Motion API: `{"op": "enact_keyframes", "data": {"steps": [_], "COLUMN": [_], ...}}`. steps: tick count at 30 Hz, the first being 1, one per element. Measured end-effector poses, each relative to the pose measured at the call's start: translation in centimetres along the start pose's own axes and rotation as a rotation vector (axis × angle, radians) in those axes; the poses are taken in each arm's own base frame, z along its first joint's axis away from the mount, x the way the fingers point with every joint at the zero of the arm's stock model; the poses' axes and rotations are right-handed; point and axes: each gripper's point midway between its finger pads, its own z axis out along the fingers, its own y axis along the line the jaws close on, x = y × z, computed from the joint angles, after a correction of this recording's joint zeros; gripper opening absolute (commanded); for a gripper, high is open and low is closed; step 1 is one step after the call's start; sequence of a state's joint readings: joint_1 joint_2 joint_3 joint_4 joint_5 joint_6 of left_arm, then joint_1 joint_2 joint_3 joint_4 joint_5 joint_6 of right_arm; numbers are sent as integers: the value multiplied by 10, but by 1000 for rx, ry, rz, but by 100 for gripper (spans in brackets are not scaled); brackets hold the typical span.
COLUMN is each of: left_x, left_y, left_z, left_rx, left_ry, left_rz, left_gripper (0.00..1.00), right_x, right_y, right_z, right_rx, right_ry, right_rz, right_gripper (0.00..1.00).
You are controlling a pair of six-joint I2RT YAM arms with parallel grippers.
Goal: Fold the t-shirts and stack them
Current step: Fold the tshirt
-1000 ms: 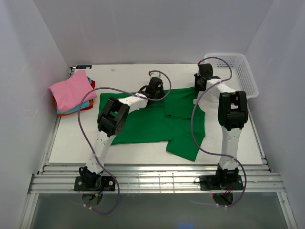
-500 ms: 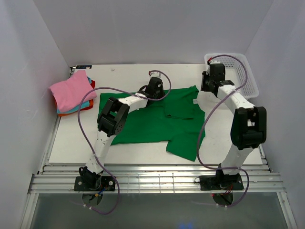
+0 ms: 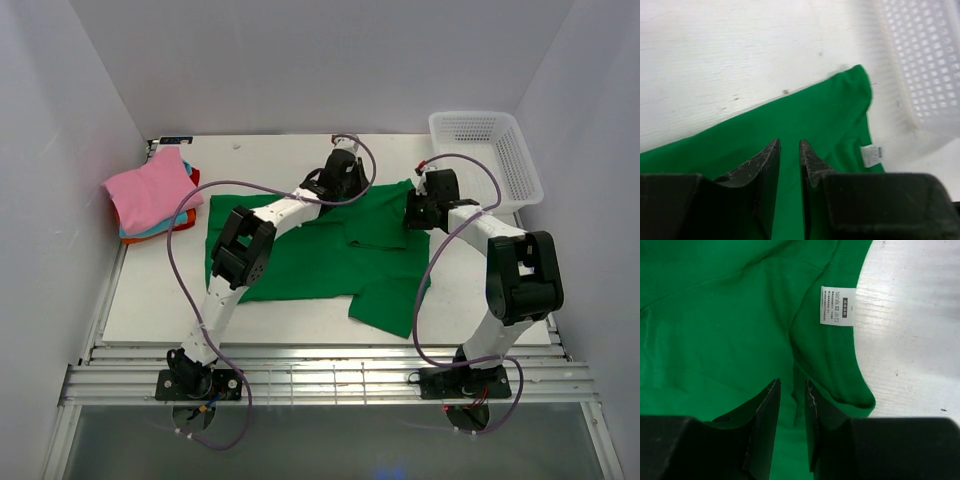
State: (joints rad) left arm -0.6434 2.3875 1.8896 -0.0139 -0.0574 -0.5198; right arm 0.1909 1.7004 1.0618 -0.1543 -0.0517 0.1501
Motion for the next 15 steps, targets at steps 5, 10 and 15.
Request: {"op": "enact_keyframes", "data": {"steps": [5, 10, 15], "left_x": [5, 32, 55], "left_y": [-28, -22, -12], "left_z": [6, 17, 26], "left_rx": [87, 100, 94], "left_ry": [12, 70, 116], "left_rz": [6, -10, -26], "left_gripper": [33, 33, 33], "right_x": [4, 4, 15], "right_y": [2, 4, 5], "right_z": [4, 9, 18], "right_rx": [-15, -26, -35], "right_ry": [8, 8, 42], "right_rz": [1, 1, 3], "right_gripper": [32, 32, 32]}}
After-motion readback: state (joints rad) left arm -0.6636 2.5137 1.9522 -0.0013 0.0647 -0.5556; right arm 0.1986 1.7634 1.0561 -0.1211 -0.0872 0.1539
